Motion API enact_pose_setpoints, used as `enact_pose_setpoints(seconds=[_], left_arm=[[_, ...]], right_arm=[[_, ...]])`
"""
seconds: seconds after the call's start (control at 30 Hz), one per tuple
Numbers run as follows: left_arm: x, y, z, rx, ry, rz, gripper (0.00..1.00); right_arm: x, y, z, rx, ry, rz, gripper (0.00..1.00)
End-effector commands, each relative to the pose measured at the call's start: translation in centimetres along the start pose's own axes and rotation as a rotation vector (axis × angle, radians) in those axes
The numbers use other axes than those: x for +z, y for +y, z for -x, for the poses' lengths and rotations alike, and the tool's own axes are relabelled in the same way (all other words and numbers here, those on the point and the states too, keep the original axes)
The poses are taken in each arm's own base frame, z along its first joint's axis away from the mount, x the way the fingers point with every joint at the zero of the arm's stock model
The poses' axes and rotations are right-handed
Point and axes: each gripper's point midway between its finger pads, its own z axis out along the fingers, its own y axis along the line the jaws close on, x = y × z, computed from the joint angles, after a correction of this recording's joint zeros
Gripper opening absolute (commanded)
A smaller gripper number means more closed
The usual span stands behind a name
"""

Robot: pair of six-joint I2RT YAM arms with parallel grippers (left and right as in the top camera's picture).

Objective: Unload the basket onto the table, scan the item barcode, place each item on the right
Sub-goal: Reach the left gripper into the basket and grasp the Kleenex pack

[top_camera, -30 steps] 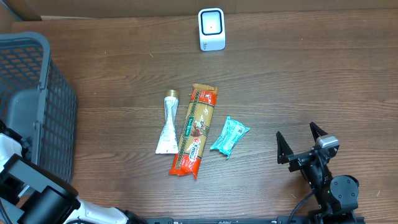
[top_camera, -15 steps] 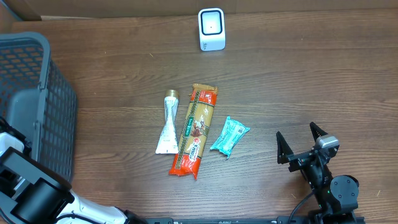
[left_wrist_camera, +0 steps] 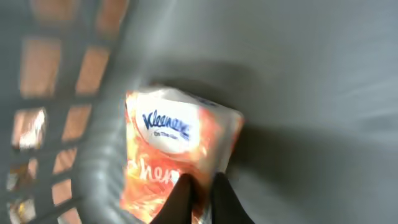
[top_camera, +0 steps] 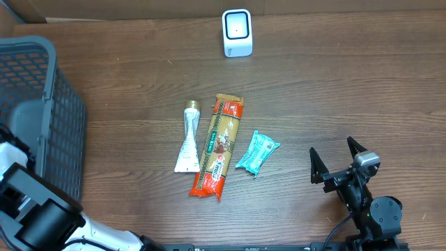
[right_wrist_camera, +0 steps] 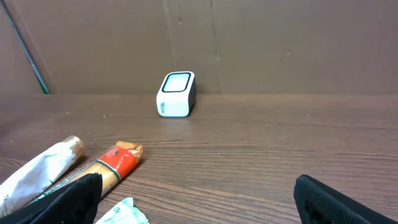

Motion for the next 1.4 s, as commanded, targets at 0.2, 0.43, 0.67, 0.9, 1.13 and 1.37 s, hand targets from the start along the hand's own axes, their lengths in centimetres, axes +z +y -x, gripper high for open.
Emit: enact_pose_setpoints(seconds=[0.2,0.43,0.67,0.9,1.13,1.37], left_arm=[[-16.1,0.6,8.2,-0.032,-0.416,-0.13,0.04],[-17.7,2.5,5.8,-0.208,-0.378,-0.15,0.44],[-13.7,3.0,3.3,-0.344,-0.238,-0.165,0.64],[-8.7,2.5,2.1,-0.362,-0.105,-0.168,0.61],[-3.1,0.3,0.7,-0.359,0.038,-0.188,0.57],[1.3,-2.0,-0.3,-0.355,0.129,-0.205,0.53]], right_arm=[[0.0,0.0,-0.2,0.002,-0.002,-0.001,1.0],[0.0,0.0,-0.2,0.002,-0.002,-0.001,1.0],[0.0,0.0,-0.2,0.002,-0.002,-0.001,1.0],[0.0,0.0,-0.2,0.002,-0.002,-0.001,1.0],[0.0,0.0,-0.2,0.002,-0.002,-0.001,1.0],[0.0,0.0,-0.2,0.002,-0.002,-0.001,1.0]])
